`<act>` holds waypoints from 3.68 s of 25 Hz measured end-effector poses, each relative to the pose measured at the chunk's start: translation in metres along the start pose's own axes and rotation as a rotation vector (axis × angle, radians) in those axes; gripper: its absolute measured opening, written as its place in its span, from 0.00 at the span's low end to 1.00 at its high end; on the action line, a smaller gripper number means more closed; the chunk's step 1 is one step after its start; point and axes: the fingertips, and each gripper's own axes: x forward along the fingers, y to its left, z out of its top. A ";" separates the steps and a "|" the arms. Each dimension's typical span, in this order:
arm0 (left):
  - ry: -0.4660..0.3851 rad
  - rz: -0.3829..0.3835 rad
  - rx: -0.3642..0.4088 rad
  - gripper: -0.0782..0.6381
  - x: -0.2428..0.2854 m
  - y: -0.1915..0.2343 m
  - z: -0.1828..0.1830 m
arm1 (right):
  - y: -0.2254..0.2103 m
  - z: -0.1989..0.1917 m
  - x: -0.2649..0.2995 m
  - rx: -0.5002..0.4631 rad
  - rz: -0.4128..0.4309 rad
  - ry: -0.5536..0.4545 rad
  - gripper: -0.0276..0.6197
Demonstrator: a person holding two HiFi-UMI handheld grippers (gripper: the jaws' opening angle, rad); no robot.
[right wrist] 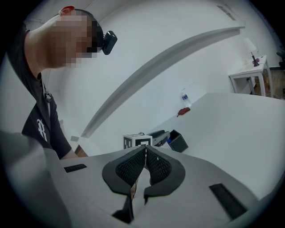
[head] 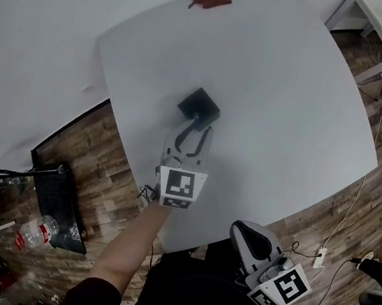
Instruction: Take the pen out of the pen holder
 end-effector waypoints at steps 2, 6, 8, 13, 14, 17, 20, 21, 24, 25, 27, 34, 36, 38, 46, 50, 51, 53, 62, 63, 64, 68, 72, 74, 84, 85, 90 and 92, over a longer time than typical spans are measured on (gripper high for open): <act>0.028 0.012 0.038 0.27 0.009 0.001 -0.012 | -0.004 -0.002 0.000 0.006 -0.003 0.009 0.07; 0.060 0.056 0.103 0.29 0.023 0.003 -0.030 | -0.013 -0.005 -0.001 0.020 -0.015 0.020 0.07; 0.066 0.070 0.121 0.29 0.029 0.003 -0.034 | -0.018 -0.005 -0.002 0.030 -0.022 0.020 0.07; 0.077 0.097 0.131 0.29 0.036 0.004 -0.040 | -0.024 -0.006 -0.003 0.038 -0.027 0.035 0.07; 0.077 0.103 0.129 0.29 0.036 0.006 -0.040 | -0.024 -0.005 -0.003 0.037 -0.025 0.034 0.07; 0.083 0.117 0.132 0.29 0.036 0.009 -0.042 | -0.025 -0.006 -0.003 0.038 -0.021 0.033 0.07; 0.101 0.139 0.148 0.24 0.036 0.012 -0.046 | -0.025 -0.006 -0.004 0.040 -0.017 0.036 0.07; 0.106 0.146 0.156 0.22 0.037 0.014 -0.048 | -0.026 -0.006 -0.004 0.041 -0.016 0.035 0.07; 0.112 0.160 0.180 0.21 0.038 0.016 -0.049 | -0.026 -0.005 -0.004 0.041 -0.016 0.032 0.07; 0.112 0.165 0.187 0.20 0.039 0.015 -0.049 | -0.026 -0.005 -0.005 0.041 -0.017 0.031 0.07; 0.111 0.174 0.193 0.20 0.038 0.016 -0.049 | -0.026 -0.004 -0.006 0.040 -0.020 0.028 0.07; 0.073 0.164 0.202 0.19 0.029 0.013 -0.032 | -0.023 -0.001 -0.008 0.027 -0.015 0.011 0.07; 0.064 0.159 0.208 0.19 0.022 0.011 -0.026 | -0.020 0.000 -0.008 0.021 -0.005 0.002 0.07; 0.054 0.156 0.213 0.19 0.014 0.009 -0.018 | -0.016 0.002 -0.008 0.010 0.008 -0.006 0.07; -0.017 0.128 0.232 0.19 -0.031 -0.002 0.021 | 0.003 0.010 -0.008 -0.047 0.041 -0.039 0.07; -0.057 0.131 0.231 0.19 -0.062 -0.005 0.042 | 0.017 0.011 -0.007 -0.076 0.057 -0.060 0.07; -0.068 0.131 0.228 0.19 -0.069 -0.006 0.048 | 0.020 0.011 -0.007 -0.083 0.059 -0.063 0.07; -0.092 0.131 0.221 0.20 -0.083 -0.009 0.060 | 0.027 0.013 -0.007 -0.098 0.063 -0.070 0.07; -0.194 0.094 0.232 0.19 -0.155 -0.024 0.100 | 0.067 0.002 -0.010 -0.150 0.068 -0.105 0.07; -0.204 0.087 0.232 0.19 -0.163 -0.026 0.103 | 0.071 0.000 -0.011 -0.156 0.065 -0.109 0.07; -0.214 0.080 0.227 0.19 -0.171 -0.028 0.105 | 0.075 -0.001 -0.011 -0.162 0.062 -0.115 0.07; -0.251 0.048 0.219 0.19 -0.203 -0.037 0.110 | 0.094 -0.010 -0.015 -0.188 0.043 -0.134 0.07; -0.272 0.017 0.217 0.19 -0.237 -0.046 0.110 | 0.118 -0.020 -0.026 -0.213 0.029 -0.151 0.07; -0.285 0.007 0.218 0.19 -0.252 -0.051 0.110 | 0.128 -0.024 -0.032 -0.230 0.022 -0.160 0.07; -0.334 -0.033 0.240 0.19 -0.332 -0.064 0.118 | 0.178 -0.034 -0.054 -0.307 0.013 -0.208 0.07; -0.340 -0.034 0.235 0.19 -0.338 -0.065 0.119 | 0.182 -0.035 -0.055 -0.323 0.011 -0.212 0.07; -0.371 -0.032 0.207 0.19 -0.362 -0.069 0.120 | 0.194 -0.038 -0.061 -0.421 -0.020 -0.221 0.06; -0.369 -0.030 0.204 0.19 -0.371 -0.071 0.120 | 0.198 -0.040 -0.065 -0.423 -0.025 -0.219 0.06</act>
